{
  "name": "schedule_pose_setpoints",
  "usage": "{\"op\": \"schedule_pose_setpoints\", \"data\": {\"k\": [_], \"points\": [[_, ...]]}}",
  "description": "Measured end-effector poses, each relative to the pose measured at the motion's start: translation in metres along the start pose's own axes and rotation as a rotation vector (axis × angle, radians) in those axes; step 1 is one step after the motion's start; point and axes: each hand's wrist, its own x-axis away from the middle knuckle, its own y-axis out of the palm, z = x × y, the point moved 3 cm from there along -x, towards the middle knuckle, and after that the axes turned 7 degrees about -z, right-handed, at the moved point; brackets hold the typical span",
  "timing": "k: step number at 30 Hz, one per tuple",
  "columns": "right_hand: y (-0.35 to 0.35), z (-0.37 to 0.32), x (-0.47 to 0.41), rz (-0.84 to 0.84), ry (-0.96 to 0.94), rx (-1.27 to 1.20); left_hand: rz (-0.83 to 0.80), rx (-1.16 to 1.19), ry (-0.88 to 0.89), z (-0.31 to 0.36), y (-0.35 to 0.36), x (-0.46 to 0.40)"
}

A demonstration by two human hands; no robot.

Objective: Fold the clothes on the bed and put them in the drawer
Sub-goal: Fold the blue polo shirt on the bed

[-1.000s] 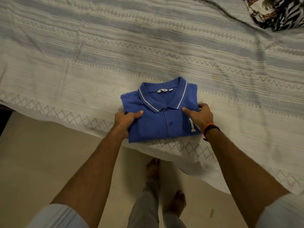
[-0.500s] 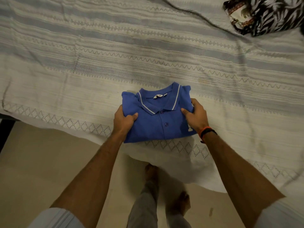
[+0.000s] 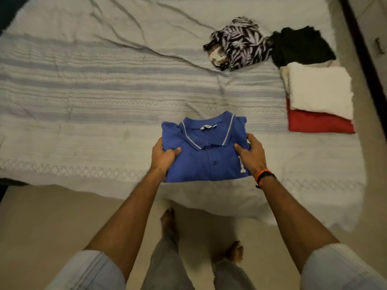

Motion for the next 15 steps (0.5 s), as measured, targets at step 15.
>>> {"op": "schedule_pose_setpoints", "data": {"k": [15], "points": [[-0.294, 0.073, 0.025, 0.181, 0.058, -0.05, -0.212, -0.016, 0.006, 0.06, 0.29, 0.045]]}}
